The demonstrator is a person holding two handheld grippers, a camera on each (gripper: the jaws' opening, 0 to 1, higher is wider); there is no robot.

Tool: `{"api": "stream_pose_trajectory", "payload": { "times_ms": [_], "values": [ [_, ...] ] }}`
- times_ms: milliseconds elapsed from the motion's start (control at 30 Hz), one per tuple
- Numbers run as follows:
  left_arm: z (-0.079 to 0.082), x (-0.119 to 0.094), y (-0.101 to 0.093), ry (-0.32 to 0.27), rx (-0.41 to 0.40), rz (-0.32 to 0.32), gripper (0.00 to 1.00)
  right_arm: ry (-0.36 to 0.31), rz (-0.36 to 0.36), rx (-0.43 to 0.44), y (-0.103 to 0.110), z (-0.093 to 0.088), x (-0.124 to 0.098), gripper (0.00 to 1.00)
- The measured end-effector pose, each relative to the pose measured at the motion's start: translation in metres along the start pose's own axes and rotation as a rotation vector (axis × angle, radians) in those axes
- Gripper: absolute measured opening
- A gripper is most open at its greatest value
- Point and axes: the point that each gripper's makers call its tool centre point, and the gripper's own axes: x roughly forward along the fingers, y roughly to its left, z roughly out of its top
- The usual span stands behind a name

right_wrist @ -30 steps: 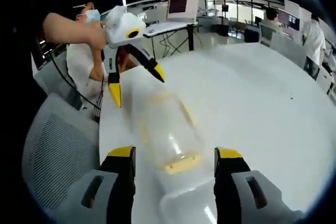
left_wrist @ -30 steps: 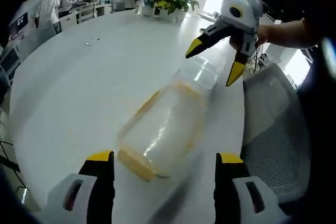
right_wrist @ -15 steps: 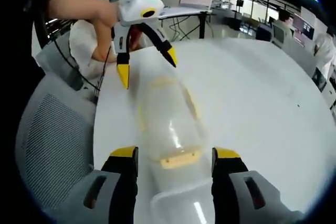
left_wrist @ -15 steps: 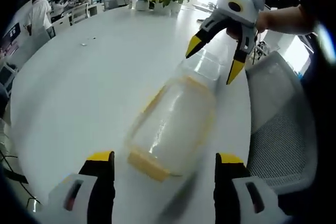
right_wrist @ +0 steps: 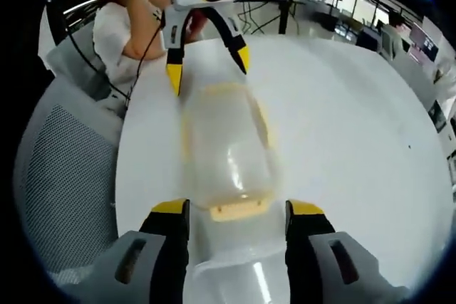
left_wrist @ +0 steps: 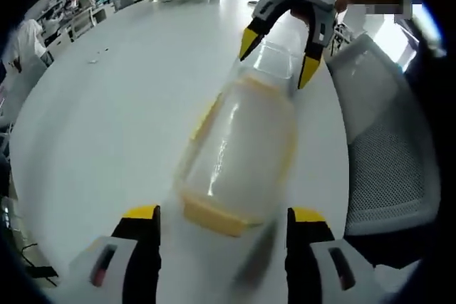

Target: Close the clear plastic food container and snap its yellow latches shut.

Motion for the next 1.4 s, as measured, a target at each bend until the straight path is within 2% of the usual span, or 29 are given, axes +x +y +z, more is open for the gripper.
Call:
{"api": "stream_pose_trajectory", "payload": {
  "times_ms": [200, 367, 500, 667, 767, 867, 1033, 1167, 1333, 1400],
  "values": [
    [-0.001, 0.002, 0.0, 0.041, 0.081, -0.021, 0.62, 0.053, 0.02, -0.047, 0.003, -0.004, 0.007, 0.48],
    [-0.006, 0.004, 0.007, 0.1, 0.16, -0.005, 0.62, 0.083, 0.021, -0.062, 0.001, -0.006, 0.01, 0.5],
    [-0.008, 0.006, 0.007, 0.114, 0.224, -0.014, 0.58, 0.097, 0.025, -0.075, 0.0, -0.007, 0.012, 0.48],
    [-0.013, 0.01, 0.007, 0.151, 0.261, -0.016, 0.56, 0.141, 0.027, -0.094, -0.002, -0.012, 0.016, 0.45],
    [-0.013, 0.011, 0.006, 0.151, 0.266, -0.024, 0.54, 0.149, 0.031, -0.096, -0.001, -0.013, 0.017, 0.45],
    [-0.014, 0.011, 0.005, 0.155, 0.272, -0.019, 0.47, 0.165, 0.029, -0.105, 0.0, -0.015, 0.019, 0.43],
    [-0.017, 0.014, 0.004, 0.165, 0.285, -0.012, 0.47, 0.174, 0.024, -0.115, 0.003, -0.017, 0.023, 0.42],
    [-0.015, 0.014, 0.004, 0.15, 0.281, -0.023, 0.46, 0.187, 0.016, -0.13, 0.002, -0.018, 0.025, 0.41],
    [-0.012, 0.017, -0.001, 0.136, 0.314, -0.057, 0.35, 0.225, 0.023, -0.161, 0.001, -0.018, 0.026, 0.38],
    [-0.013, 0.017, -0.001, 0.135, 0.313, -0.056, 0.34, 0.235, 0.023, -0.148, -0.001, -0.018, 0.026, 0.37]
  ]
}}
